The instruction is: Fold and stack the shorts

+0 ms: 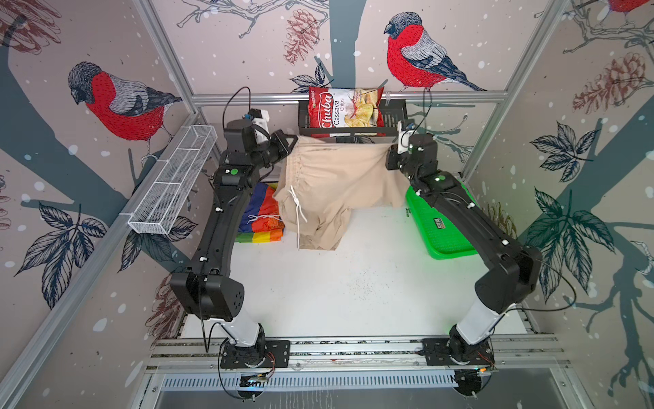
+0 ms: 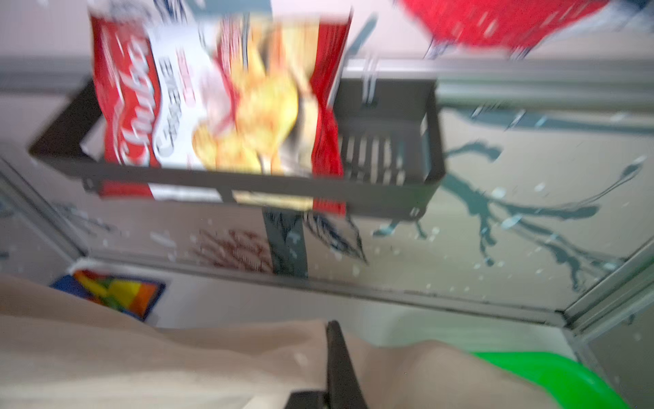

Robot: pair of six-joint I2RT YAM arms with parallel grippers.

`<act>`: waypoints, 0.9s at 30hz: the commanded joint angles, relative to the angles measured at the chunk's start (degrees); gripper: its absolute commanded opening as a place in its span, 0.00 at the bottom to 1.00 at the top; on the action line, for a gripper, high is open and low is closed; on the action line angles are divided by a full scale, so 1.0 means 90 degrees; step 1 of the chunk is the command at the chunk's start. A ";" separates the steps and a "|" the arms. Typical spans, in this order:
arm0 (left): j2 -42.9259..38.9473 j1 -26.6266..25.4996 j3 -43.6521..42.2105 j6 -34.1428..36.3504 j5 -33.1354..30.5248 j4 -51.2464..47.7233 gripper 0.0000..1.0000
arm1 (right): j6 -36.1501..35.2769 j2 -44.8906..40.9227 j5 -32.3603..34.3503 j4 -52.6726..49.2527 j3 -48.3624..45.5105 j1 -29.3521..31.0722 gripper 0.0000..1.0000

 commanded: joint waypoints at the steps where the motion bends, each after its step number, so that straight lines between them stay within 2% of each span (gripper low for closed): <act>1: -0.0006 -0.0007 0.0406 -0.0105 0.0676 0.0576 0.00 | -0.0005 -0.0564 0.0763 0.0155 -0.0080 -0.0010 0.00; 4: -0.0630 -0.0007 -0.0451 0.0374 0.0820 0.0849 0.00 | 0.0149 -0.1499 0.0702 0.0537 -0.1370 0.0085 0.00; 8: -0.1943 0.0003 -0.2962 0.0677 0.0990 0.1481 0.00 | 0.0598 -0.3000 0.1148 0.0676 -0.3783 0.0544 0.00; 14: -0.3572 -0.0094 -0.6614 0.0331 0.1450 0.2227 0.00 | 0.2694 -0.4732 0.1382 -0.0057 -0.6835 0.1050 0.00; 18: -0.4238 -0.0381 -0.8266 0.0466 0.1113 0.1830 0.00 | 0.3863 -0.5178 0.0766 -0.0221 -0.8224 0.1132 0.00; 21: -0.4466 -0.0702 -0.9276 0.0244 0.1000 0.1800 0.00 | 0.4310 -0.5148 0.0612 -0.0404 -0.8583 0.1286 0.02; 24: -0.4600 -0.1143 -1.0087 -0.0159 0.0861 0.2066 0.00 | 0.4414 -0.5060 0.0481 -0.0634 -0.8591 0.1369 0.14; 25: -0.4605 -0.1288 -1.0238 -0.0252 0.0784 0.2088 0.00 | 0.4396 -0.5043 0.0444 -0.0713 -0.8539 0.1370 0.24; 26: -0.4579 -0.1437 -1.0344 -0.0330 0.0704 0.2113 0.04 | 0.4365 -0.5041 0.0438 -0.0800 -0.8461 0.1380 0.38; 27: -0.4528 -0.1571 -1.0393 -0.0368 0.0687 0.2127 0.22 | 0.4307 -0.5069 0.0437 -0.0881 -0.8357 0.1380 0.50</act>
